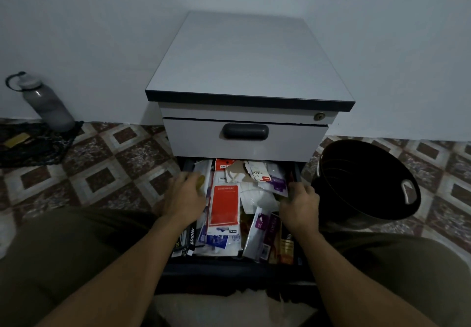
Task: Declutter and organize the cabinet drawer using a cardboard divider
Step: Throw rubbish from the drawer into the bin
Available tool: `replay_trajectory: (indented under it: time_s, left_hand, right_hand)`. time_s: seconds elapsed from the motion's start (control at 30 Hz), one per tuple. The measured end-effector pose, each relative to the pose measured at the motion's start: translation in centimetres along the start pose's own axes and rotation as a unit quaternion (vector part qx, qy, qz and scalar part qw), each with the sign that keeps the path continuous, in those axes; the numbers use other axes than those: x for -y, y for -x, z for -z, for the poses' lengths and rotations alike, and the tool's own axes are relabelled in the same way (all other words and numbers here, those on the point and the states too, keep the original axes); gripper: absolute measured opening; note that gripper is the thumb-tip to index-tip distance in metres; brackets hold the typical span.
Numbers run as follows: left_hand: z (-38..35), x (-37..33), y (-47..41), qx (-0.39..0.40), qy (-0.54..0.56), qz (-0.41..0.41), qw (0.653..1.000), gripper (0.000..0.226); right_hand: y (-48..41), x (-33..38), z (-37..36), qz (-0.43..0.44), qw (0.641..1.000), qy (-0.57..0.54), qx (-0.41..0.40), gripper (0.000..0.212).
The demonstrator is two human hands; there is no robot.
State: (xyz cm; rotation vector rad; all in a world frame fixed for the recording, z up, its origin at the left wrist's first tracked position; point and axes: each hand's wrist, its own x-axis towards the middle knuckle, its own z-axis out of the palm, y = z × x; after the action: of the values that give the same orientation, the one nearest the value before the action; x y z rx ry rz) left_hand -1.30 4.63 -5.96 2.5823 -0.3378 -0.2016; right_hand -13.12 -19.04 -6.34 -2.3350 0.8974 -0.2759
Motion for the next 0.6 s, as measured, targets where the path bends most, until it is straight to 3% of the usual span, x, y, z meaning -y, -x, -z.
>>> replay_trajectory:
  time_s: [0.07,0.13,0.23,0.33,0.47,0.6]
  left_hand:
    - [0.3,-1.8,0.0,0.036,0.103,-0.015,0.994,0.042]
    - [0.6,-2.8,0.0,0.092,0.184,0.001,0.979,0.044]
    - [0.5,-2.6,-0.3,0.174,0.236,0.028,0.956,0.052]
    - [-0.2,-2.0,-0.7,0.196,0.267,0.052,0.942,0.060]
    - [-1.0,-1.8,-0.7,0.238,0.249,0.066,0.937,0.082]
    - [-2.1,-1.4,-0.5,0.236,0.098,0.050,0.965,0.091]
  right_hand:
    - [0.4,1.4,-0.4,0.067,0.997,0.005,-0.028,0.043]
    - [-0.1,2.3,-0.9,0.094,0.995,-0.015,0.014,0.046]
    - [-0.9,2.2,-1.5,0.006,0.991,-0.097,0.089,0.056]
    - [-1.1,1.6,-1.9,-0.045,0.984,-0.115,0.126,0.067]
    - [-1.7,2.1,-2.4,-0.044,0.979,-0.072,0.184,0.082]
    - [-1.3,2.6,-2.5,-0.020,0.971,0.009,0.238,0.080]
